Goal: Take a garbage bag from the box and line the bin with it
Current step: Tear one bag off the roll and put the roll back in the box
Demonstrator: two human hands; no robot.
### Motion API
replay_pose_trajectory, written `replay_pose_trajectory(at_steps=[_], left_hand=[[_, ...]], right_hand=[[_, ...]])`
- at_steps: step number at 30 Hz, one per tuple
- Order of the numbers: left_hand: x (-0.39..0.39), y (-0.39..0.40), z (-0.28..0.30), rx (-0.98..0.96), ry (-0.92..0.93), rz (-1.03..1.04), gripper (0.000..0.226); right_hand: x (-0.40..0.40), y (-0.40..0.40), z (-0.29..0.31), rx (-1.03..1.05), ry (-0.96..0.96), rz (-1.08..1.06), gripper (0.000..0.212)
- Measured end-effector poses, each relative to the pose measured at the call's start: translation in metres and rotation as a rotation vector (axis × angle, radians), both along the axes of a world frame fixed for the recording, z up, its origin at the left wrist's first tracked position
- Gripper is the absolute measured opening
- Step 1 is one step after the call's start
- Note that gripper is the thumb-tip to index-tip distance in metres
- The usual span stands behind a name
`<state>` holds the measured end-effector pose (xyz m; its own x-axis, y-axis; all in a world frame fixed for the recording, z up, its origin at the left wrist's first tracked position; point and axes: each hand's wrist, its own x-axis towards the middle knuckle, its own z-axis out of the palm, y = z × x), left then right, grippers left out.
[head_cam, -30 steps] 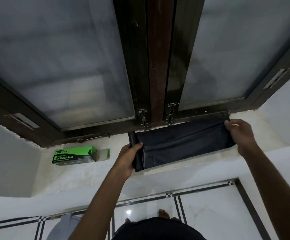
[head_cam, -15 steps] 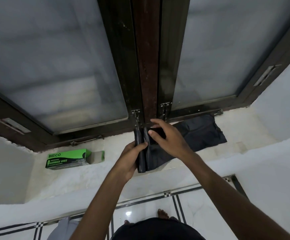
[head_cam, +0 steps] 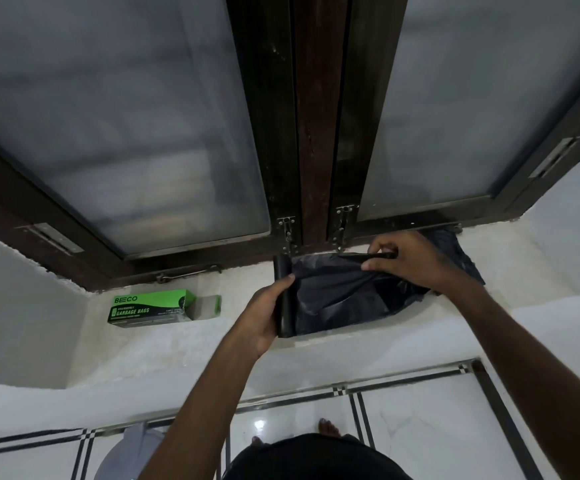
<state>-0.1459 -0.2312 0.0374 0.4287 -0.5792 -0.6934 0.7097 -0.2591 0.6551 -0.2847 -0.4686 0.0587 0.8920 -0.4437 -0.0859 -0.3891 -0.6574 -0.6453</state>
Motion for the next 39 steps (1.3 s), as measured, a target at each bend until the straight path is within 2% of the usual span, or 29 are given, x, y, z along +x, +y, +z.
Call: replay_pose_trajectory(at_steps=[8,11,13,16,19,21,23,25,27,29,35,39], left_hand=[[0.001,0.001,-0.005,0.024,-0.087,0.002,0.018],[-0.002,-0.001,-0.005,0.015,-0.101,-0.015,0.017],[-0.002,-0.002,-0.004,0.003,-0.100,-0.021,0.019],[-0.003,-0.001,-0.002,-0.002,-0.108,-0.041,0.020],[-0.004,0.001,-0.001,-0.053,-0.112,-0.091,0.028],[-0.004,0.003,0.000,-0.092,-0.101,-0.100,0.031],[-0.004,0.005,0.001,-0.109,-0.091,-0.096,0.031],[-0.004,0.007,0.001,-0.098,-0.078,-0.089,0.031],[-0.004,0.009,-0.002,-0.064,-0.075,-0.073,0.031],[-0.005,0.011,-0.003,-0.049,-0.048,-0.050,0.032],[-0.002,0.009,-0.002,-0.071,0.004,0.016,0.034],[-0.002,0.006,0.001,-0.018,-0.078,-0.008,0.025]], right_hand=[[-0.025,-0.040,0.008,-0.245,0.126,-0.095,0.020],[-0.021,-0.026,0.005,-0.484,0.218,-0.074,0.023],[-0.014,-0.003,0.005,-0.542,0.101,-0.060,0.030],[0.003,0.043,0.005,-0.374,-0.120,-0.008,0.036],[0.026,0.070,-0.004,-0.004,-0.061,0.076,0.060],[0.038,0.074,-0.013,0.119,0.010,0.104,0.069],[0.045,0.072,-0.018,0.278,0.032,0.106,0.062],[0.047,0.067,-0.023,0.425,0.018,0.124,0.043],[0.047,0.061,-0.025,0.458,-0.010,0.149,0.027],[0.044,0.055,-0.022,0.446,-0.026,0.170,0.021],[0.038,0.032,-0.010,0.413,0.015,0.214,0.019],[0.035,0.021,-0.005,0.368,0.064,0.214,0.016]])
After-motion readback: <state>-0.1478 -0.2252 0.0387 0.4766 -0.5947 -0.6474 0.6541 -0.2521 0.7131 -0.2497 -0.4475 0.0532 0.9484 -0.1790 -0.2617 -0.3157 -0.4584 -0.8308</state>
